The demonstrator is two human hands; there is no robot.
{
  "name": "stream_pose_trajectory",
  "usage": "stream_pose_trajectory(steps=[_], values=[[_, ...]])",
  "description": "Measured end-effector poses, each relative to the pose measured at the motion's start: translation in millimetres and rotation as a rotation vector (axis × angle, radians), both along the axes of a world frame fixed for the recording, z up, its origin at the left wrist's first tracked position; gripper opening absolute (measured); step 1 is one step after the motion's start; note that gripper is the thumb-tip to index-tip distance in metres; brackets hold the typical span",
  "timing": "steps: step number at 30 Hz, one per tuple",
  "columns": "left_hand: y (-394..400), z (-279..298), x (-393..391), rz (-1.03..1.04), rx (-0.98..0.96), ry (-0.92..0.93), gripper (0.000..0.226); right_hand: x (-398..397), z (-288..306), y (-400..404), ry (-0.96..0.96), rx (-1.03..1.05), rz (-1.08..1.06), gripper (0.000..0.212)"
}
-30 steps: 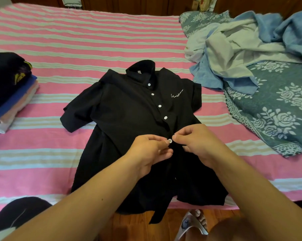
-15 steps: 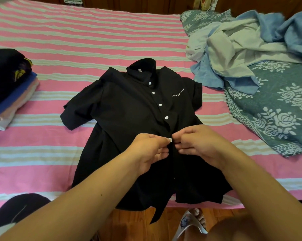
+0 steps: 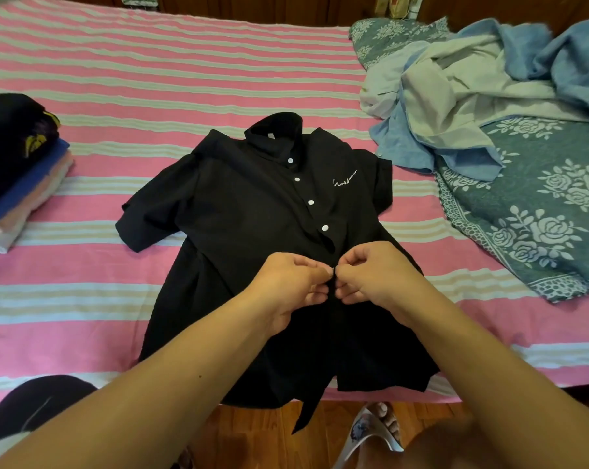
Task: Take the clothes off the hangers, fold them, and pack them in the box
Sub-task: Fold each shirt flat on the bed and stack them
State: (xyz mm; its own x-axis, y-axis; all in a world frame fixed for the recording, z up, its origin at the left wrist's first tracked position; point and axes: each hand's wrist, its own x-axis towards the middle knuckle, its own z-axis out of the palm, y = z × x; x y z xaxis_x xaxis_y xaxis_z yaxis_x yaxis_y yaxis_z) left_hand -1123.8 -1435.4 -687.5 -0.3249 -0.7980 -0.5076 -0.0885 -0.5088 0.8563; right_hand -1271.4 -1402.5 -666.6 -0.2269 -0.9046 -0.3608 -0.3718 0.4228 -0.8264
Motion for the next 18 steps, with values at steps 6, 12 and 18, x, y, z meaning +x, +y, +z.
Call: stream_pose_trajectory(steps=[6,12,18], values=[[-4.1,-1.0,2.8,0.013,0.009,0.039,0.008,-0.3,1.0,4.7,-0.072,-0.055,-0.002,0.007],[-5.2,2.4,1.3,-0.012,-0.016,0.042,0.012,4.7,-12.6,4.0,0.211,-0.141,-0.062,0.008],[-6.7,3.4,0.5,0.058,-0.062,0.064,0.013,17.0,-13.1,10.4,0.671,-0.347,0.061,0.007]])
